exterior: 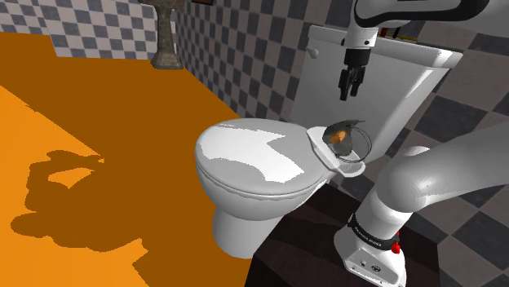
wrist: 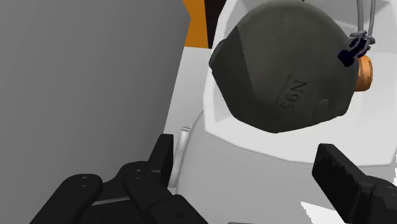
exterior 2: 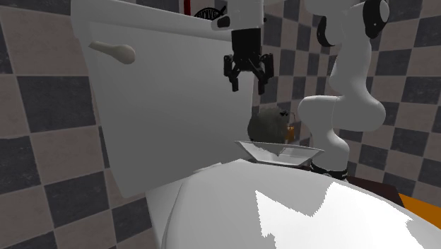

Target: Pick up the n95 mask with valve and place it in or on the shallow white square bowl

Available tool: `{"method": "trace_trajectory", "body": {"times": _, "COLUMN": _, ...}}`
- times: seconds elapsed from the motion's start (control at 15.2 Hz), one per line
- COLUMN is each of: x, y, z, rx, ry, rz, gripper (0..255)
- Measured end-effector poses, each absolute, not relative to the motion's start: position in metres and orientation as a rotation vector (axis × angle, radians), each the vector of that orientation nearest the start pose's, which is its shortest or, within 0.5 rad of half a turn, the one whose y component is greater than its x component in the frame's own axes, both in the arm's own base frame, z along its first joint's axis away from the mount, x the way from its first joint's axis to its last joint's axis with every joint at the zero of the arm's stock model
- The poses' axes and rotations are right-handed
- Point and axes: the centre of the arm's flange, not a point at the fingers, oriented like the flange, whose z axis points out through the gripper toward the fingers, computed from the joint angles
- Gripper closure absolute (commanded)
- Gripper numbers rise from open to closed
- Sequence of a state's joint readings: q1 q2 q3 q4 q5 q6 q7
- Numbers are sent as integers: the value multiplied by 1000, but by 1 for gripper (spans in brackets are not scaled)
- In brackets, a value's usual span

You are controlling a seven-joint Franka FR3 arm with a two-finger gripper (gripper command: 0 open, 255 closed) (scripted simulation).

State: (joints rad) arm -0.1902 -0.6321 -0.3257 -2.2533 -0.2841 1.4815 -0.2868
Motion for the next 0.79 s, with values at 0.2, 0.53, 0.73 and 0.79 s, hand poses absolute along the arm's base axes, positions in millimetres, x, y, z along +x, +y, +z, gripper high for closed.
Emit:
{"method": "trace_trajectory", "body": {"times": 0.2, "x": 279, "y": -221, "z": 572, "rx": -3147, "ry": 245, "rz": 296, "gripper": 0}}
{"method": "trace_trajectory", "body": {"times": 0.53, "x": 287, "y": -221, "z": 613, "rx": -3147, "ry": 245, "rz": 295, "gripper": 0}}
{"method": "trace_trajectory", "body": {"times": 0.73, "x": 287, "y": -221, "z": 615, "rx": -3147, "ry": 245, "rz": 295, "gripper": 0}}
{"method": "trace_trajectory", "body": {"times": 0.79, "x": 287, "y": -221, "z": 615, "rx": -3147, "ry": 245, "rz": 296, "gripper": 0}}
